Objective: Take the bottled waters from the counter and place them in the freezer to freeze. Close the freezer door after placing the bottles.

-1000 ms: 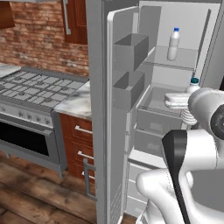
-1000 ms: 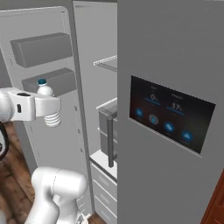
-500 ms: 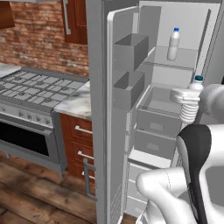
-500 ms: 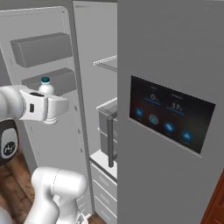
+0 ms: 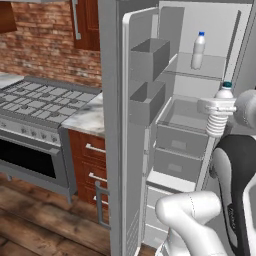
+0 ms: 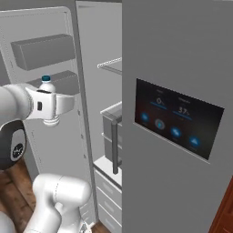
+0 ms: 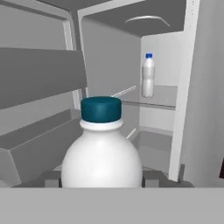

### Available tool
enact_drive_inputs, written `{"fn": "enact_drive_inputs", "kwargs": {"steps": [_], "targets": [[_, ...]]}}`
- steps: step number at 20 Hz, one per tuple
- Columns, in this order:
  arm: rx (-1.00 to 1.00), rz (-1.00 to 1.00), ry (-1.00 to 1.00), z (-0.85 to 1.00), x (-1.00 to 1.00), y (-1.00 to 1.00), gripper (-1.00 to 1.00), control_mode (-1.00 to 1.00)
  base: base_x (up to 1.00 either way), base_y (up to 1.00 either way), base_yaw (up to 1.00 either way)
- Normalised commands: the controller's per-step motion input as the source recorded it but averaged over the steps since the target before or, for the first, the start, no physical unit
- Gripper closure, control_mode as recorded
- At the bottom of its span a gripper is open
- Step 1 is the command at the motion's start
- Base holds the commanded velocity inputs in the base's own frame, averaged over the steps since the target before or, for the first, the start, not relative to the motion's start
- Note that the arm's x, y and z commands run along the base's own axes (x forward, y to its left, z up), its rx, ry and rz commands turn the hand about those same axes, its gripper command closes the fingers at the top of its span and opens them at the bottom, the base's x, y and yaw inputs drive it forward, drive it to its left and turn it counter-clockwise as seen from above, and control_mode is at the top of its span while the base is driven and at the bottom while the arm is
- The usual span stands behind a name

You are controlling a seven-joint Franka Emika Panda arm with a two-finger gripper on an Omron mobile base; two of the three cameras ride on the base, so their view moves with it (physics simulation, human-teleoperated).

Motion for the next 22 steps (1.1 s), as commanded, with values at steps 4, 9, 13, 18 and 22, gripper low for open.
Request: {"fn": "enact_drive_inputs", "kwargs": {"steps": [4,9,13,18,22], "targets": [[-0.01,0.00,0.00,0.10,0.33,0.00,1.00,-1.00,0.00,0.00,0.00],[-0.01,-0.12,0.00,0.14,0.40,0.00,1.00,-1.00,0.00,0.00,0.00],[0.00,-0.12,0.00,0.09,0.29,-0.07,1.00,-1.00,0.00,0.00,0.00],[-0.01,-0.07,0.00,0.11,0.32,-0.10,1.00,-1.00,0.00,0.00,0.00],[0.00,-0.02,0.01,0.18,0.22,-0.24,1.00,-1.00,0.00,0.00,0.00]]}}
